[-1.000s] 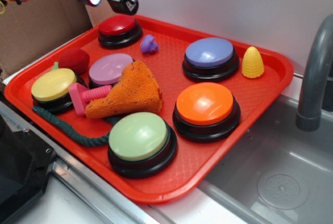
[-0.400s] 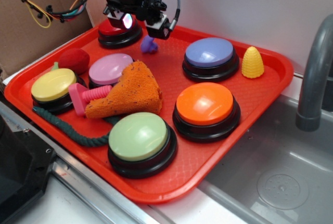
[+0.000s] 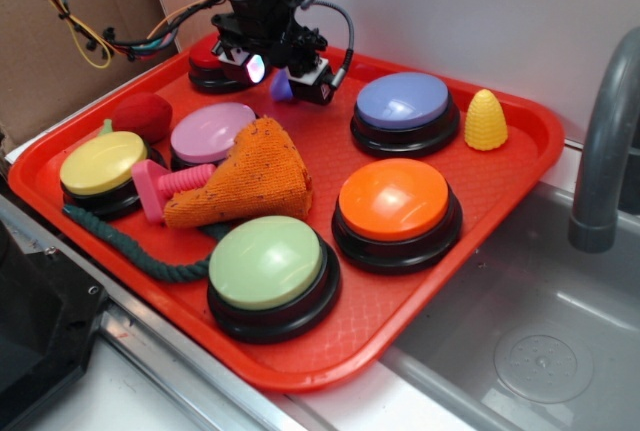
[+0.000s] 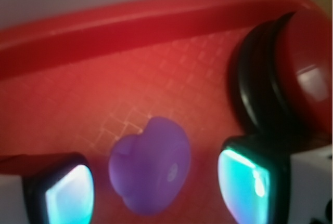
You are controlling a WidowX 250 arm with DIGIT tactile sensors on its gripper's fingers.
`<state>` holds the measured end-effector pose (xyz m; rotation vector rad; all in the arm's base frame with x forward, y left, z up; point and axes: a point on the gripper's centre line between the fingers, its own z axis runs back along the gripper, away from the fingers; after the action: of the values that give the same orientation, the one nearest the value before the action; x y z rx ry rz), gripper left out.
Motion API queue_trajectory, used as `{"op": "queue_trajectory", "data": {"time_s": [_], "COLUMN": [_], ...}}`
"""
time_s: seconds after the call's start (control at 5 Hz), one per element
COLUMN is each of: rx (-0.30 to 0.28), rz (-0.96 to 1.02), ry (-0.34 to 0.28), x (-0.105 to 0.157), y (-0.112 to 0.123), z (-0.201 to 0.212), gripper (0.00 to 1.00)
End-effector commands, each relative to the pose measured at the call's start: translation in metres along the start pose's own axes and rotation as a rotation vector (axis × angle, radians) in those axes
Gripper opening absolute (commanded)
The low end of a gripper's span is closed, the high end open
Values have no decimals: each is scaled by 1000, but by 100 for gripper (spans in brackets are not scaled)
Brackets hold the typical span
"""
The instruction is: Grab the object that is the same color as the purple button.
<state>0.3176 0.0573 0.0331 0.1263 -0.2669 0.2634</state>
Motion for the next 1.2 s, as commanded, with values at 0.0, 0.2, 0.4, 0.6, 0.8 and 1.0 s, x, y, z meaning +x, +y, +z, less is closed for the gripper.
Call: {"op": "queue_trajectory", "data": {"time_s": [0.0, 0.2, 0.4, 0.6, 0.8, 1.0], "rx": [11, 15, -53, -106, -160, -242], "rz": [11, 22, -66, -38, -34, -58], "ry": [-57, -50, 44, 45, 81, 93], "x": [16, 15, 18, 13, 2, -21], "y": [8, 10, 12, 15, 18, 19], "z": [10, 8, 26, 68, 102, 146], "gripper": [0, 0, 0, 0, 0, 0]}}
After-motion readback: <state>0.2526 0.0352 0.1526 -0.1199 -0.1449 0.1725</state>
